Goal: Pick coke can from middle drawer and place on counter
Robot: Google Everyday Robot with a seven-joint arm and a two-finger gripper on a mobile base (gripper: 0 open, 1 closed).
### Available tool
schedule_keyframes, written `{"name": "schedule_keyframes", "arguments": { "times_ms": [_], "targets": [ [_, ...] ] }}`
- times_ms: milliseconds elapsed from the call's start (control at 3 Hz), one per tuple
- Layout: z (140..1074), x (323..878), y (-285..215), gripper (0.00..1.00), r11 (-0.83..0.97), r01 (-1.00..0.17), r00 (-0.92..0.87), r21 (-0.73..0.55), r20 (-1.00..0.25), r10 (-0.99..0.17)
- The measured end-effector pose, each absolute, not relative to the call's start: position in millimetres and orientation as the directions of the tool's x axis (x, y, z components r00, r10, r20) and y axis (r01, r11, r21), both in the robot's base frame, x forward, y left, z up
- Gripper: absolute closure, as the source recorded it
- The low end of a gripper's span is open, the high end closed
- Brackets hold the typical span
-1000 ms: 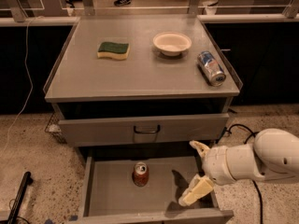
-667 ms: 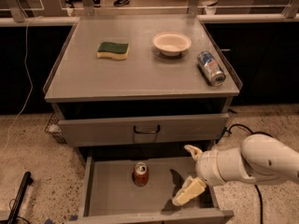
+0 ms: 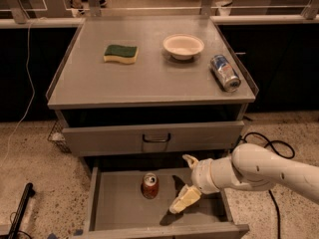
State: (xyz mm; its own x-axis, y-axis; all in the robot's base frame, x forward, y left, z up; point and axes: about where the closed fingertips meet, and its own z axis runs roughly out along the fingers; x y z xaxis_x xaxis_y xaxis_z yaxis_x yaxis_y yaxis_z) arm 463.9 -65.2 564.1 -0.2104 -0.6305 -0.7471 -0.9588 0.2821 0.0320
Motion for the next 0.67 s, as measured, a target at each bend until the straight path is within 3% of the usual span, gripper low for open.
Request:
{"name": "schedule_keyframes", "arguments": {
  "times_ms": [667],
  "targets": [
    [562, 473, -53, 0.0, 0.288, -0.958, -0.197, 0.014, -0.759, -0.621]
  ]
}}
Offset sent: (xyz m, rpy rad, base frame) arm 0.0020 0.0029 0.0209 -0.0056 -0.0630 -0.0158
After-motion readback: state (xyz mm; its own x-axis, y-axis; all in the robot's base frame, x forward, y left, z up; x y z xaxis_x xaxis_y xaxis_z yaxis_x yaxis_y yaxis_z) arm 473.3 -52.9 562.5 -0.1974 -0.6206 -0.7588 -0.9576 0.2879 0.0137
